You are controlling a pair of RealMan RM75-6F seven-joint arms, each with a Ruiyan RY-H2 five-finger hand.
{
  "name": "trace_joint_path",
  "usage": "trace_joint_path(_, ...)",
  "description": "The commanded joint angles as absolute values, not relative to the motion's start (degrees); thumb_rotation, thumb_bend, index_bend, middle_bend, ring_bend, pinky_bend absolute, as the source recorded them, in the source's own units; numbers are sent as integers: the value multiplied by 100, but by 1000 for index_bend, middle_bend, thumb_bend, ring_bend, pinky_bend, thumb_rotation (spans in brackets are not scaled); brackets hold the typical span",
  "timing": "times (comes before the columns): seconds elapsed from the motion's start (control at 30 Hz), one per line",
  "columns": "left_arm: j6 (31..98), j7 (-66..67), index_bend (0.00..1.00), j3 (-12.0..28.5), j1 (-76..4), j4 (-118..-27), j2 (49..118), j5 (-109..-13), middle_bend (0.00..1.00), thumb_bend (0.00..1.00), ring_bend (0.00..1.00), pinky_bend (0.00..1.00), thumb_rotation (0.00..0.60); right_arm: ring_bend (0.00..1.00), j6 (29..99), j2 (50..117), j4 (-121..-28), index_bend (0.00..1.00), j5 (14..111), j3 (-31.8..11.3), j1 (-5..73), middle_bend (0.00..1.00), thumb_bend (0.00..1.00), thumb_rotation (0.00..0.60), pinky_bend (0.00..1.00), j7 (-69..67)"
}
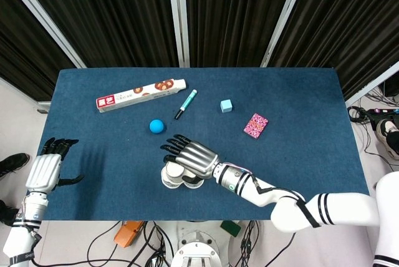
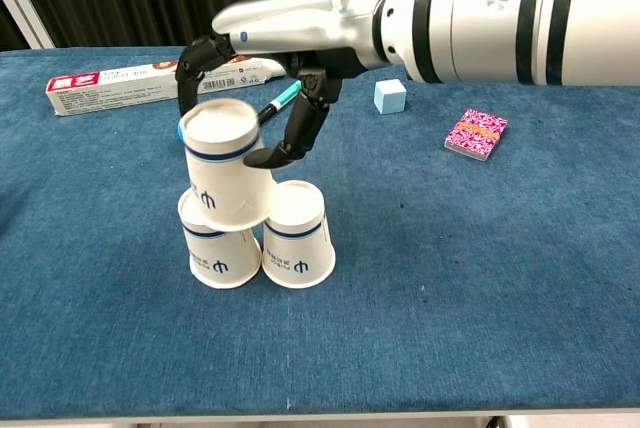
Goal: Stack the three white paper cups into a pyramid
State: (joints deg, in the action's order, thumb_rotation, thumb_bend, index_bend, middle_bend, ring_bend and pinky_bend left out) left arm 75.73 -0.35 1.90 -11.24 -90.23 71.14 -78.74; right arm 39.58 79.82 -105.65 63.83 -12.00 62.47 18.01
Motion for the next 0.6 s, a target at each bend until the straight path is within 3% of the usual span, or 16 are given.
trace_joint_path(0.03,7560,-44,167,195,-1121,-9012,7120,-7868,170,120,111,33,600,0,3972,7994,-10568,266,6389,-1180,6267,142,485,600,43,1789)
trace_joint_path(0.37,7573,-107,167,222,-1087,-8957,7114,-7869,170,120,111,33,600,0,4391,7684,-10857,162,6559,-1129,6090,141,485,600,43,1750)
trace_joint_path(0.6,7722,-224,167,305,-1032,-8736,7050,-7889,170,120,111,33,600,0,6139,6835,-11230,62,7154,-643,4896,141,485,600,42,2254)
